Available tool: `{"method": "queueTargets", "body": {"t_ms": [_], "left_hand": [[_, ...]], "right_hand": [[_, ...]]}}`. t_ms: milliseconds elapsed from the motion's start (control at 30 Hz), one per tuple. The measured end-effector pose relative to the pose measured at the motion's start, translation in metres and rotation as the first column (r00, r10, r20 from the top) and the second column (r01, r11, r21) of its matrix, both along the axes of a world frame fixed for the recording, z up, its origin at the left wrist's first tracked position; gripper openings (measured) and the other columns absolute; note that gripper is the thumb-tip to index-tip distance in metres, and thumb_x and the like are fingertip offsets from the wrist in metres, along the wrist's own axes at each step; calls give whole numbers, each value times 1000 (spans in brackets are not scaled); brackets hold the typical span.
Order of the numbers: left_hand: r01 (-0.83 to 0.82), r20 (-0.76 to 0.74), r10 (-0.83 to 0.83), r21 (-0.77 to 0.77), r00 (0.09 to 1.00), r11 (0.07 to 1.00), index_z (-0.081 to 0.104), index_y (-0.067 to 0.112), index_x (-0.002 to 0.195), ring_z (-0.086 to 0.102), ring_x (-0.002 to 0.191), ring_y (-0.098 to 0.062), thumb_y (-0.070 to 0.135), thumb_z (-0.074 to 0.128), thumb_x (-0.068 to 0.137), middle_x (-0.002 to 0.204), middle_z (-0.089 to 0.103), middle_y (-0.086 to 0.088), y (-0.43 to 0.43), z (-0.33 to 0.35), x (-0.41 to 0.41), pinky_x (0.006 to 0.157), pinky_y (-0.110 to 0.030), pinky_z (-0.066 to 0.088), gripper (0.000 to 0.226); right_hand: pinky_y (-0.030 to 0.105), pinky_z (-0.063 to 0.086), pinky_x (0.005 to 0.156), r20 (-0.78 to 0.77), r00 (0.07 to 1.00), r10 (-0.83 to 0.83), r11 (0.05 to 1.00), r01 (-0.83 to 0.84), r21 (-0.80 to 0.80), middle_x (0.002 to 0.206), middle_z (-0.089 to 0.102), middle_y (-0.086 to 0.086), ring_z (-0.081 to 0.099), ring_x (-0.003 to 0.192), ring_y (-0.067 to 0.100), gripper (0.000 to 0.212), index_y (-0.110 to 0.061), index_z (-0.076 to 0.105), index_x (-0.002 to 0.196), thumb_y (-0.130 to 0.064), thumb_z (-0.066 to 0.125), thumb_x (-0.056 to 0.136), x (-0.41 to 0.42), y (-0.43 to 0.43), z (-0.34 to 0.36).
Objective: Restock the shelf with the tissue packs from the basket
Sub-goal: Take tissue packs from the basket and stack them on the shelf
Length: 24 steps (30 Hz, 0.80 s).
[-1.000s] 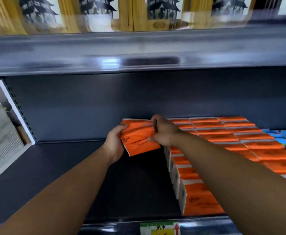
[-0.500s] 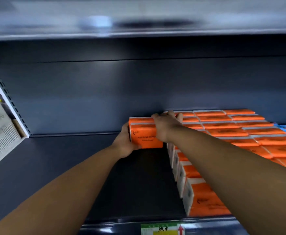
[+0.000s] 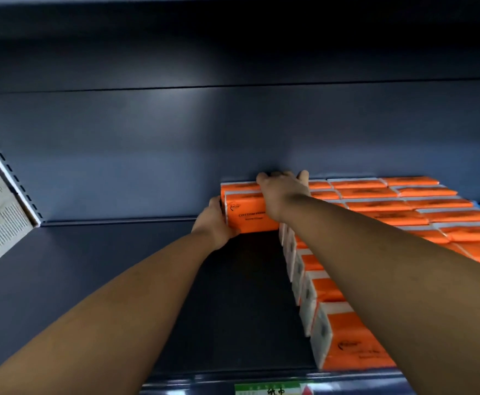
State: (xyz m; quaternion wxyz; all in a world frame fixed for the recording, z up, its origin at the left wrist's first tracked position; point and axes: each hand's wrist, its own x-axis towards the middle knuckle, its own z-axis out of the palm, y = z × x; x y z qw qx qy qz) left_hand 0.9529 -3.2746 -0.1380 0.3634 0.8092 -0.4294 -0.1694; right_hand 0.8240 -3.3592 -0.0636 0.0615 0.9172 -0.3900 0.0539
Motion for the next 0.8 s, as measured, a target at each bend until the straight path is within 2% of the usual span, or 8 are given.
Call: {"method": "queueTargets", "body": {"t_ms": [100,167,267,367,467,533,600,800], "left_hand": [[52,-97,-48,39,994,998,29,17,144,57,106,-15,19,80,73,124,57,0,5,6,1,85,-30,47,87],[66,-109,-59,68,992,995,20,16,149,51,107,-12,16,77,77,129,53,-1,12,14,1,86,-28,43,92],[64,52,-74,174,996,983,10,23,152,49,118,-19,22,76,78,142,42,-7,28,30,1,94,-33,45,99],[-7,268,-80,309,960,951,11,28,152,50,119,-28,27,73,80,145,33,-11,48,53,-8,94,-39,50,95],[-71,506,-148,387,850,919,15,26,150,45,124,-30,29,70,81,142,36,-11,65,75,-26,98,-45,47,88],[-91,598,-193,412,778,907,16,25,150,44,124,-30,26,69,81,140,37,-10,78,89,-42,97,-45,48,87],[-84,624,-219,418,750,904,15,26,150,44,125,-29,24,69,80,141,37,-9,89,99,-54,96,-45,48,88],[-45,592,-210,386,778,921,20,22,149,44,126,-30,30,70,80,141,37,-10,131,130,-91,97,-43,46,85]], "right_hand": [[55,18,112,48,999,11,997,-14,72,138,46,8,37,130,32,59,-22,36,138,-8,56,84,-8,5,2],[55,20,113,73,996,44,994,-51,95,140,44,8,36,132,31,60,-22,35,139,-15,59,84,-17,9,6],[54,20,111,31,995,93,994,-95,61,143,41,7,35,134,30,63,-23,33,140,-26,62,85,-33,20,12],[55,19,112,-27,992,124,992,-123,7,147,36,6,31,137,30,68,-22,29,143,-29,63,85,-49,33,22],[55,21,111,-65,989,129,991,-132,-31,146,36,6,31,136,30,67,-21,29,143,-31,62,85,-65,49,33],[56,20,110,-82,989,123,991,-127,-44,145,37,6,31,136,30,67,-21,28,143,-33,61,86,-78,61,41],[56,19,110,-87,991,104,993,-109,-50,145,37,6,31,136,30,69,-22,27,144,-37,61,86,-90,72,48],[55,17,111,-59,997,59,995,-63,-83,149,34,5,27,139,29,70,-24,27,145,-44,59,86,-135,115,70]]}}
